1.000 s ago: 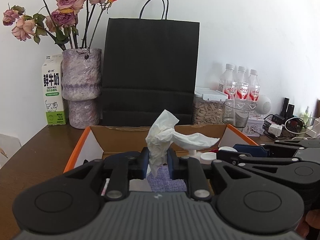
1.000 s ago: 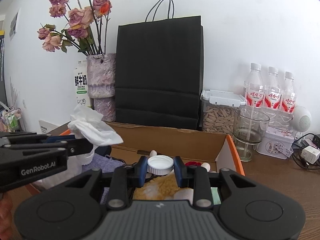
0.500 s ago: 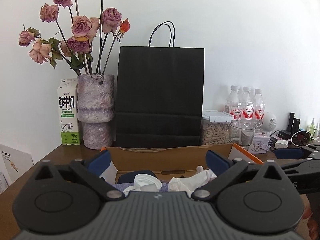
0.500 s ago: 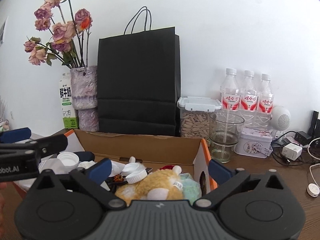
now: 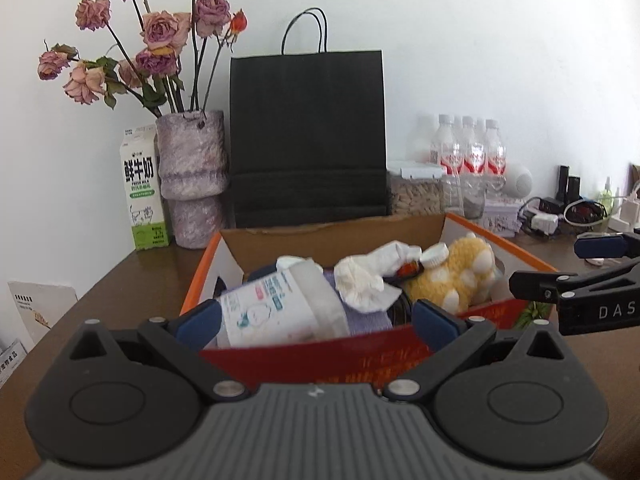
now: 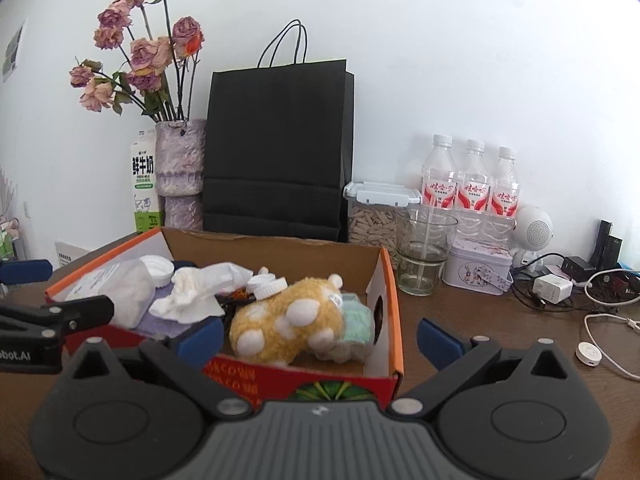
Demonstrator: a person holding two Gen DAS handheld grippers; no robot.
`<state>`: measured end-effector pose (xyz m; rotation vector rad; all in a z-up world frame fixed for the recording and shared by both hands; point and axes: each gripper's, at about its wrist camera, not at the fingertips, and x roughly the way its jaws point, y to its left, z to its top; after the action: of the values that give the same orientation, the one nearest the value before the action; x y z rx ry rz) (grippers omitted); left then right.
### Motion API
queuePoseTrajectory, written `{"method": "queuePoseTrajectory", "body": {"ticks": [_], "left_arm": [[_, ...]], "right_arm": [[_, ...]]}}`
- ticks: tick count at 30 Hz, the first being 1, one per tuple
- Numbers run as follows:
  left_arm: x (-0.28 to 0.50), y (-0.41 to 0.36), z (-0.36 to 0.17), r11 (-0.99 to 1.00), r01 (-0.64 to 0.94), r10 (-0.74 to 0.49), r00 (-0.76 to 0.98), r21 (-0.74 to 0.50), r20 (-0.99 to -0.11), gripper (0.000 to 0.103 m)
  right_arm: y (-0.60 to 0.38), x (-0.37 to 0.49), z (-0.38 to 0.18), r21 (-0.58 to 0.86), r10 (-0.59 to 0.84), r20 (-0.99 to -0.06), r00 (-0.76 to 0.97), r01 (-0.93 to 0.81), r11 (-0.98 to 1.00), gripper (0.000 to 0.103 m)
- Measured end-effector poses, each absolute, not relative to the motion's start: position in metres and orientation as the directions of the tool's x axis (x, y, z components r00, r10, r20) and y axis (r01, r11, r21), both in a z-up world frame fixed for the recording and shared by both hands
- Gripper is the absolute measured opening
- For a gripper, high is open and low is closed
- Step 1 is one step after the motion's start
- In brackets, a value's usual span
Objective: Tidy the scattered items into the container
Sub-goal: 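Withdraw both tools from the box toward the last cap and block, then grasp the white cap with the left tool while the right tool grasps the tan block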
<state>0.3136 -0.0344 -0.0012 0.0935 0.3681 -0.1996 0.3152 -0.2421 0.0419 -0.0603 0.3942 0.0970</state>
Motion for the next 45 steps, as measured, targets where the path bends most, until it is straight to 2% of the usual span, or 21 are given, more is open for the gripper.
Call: {"method": "queuePoseTrajectory", "body": {"ticks": [11, 18, 26, 29, 32, 35, 37, 38, 45], "left_arm": [[0.303, -0.047, -0.045, 0.968, 0.251, -0.194, 0.781, 0.014, -0.593, 0.103], [0.305, -0.060, -0.053, 0.977, 0.213, -0.148, 0.769, 0.030, -0.622, 0.103], [0.308, -0.062, -0.053, 0.979, 0.202, -0.142, 0.760, 0.023, -0.634, 0.102], [0.309, -0.061, -0.054, 0.980, 0.199, -0.146, 0.757, 0.012, -0.637, 0.097], [0.307, -0.060, -0.053, 0.981, 0.196, -0.146, 0.764, 0.010, -0.629, 0.088], [0.305, -0.061, -0.052, 0.979, 0.205, -0.156, 0.772, 0.009, -0.616, 0.071], [0.303, -0.061, -0.051, 0.977, 0.215, -0.167, 0.777, 0.006, -0.607, 0.050], [0.302, -0.061, -0.050, 0.976, 0.218, -0.171, 0.779, 0.005, -0.603, 0.043], [0.299, -0.054, -0.045, 0.972, 0.232, -0.207, 0.791, -0.030, -0.576, 0.041]], "right_arm": [[-0.247, 0.289, 0.003, -0.046, 0.089, -0.546, 0.833, -0.135, 0.990, 0.103], [-0.252, 0.292, -0.008, 0.002, 0.122, -0.582, 0.804, -0.148, 0.989, 0.103], [-0.247, 0.292, -0.011, -0.024, 0.109, -0.595, 0.796, -0.154, 0.988, 0.103], [-0.246, 0.296, -0.013, -0.025, 0.108, -0.618, 0.779, -0.157, 0.987, 0.103], [-0.249, 0.300, -0.016, 0.003, 0.122, -0.643, 0.756, -0.158, 0.988, 0.103], [-0.250, 0.301, -0.018, 0.013, 0.127, -0.647, 0.752, -0.155, 0.988, 0.103], [-0.250, 0.302, -0.018, 0.015, 0.129, -0.647, 0.752, -0.156, 0.988, 0.103], [-0.250, 0.302, -0.018, 0.014, 0.128, -0.647, 0.752, -0.157, 0.988, 0.103], [-0.250, 0.302, -0.018, 0.015, 0.128, -0.646, 0.753, -0.155, 0.988, 0.103]]}}
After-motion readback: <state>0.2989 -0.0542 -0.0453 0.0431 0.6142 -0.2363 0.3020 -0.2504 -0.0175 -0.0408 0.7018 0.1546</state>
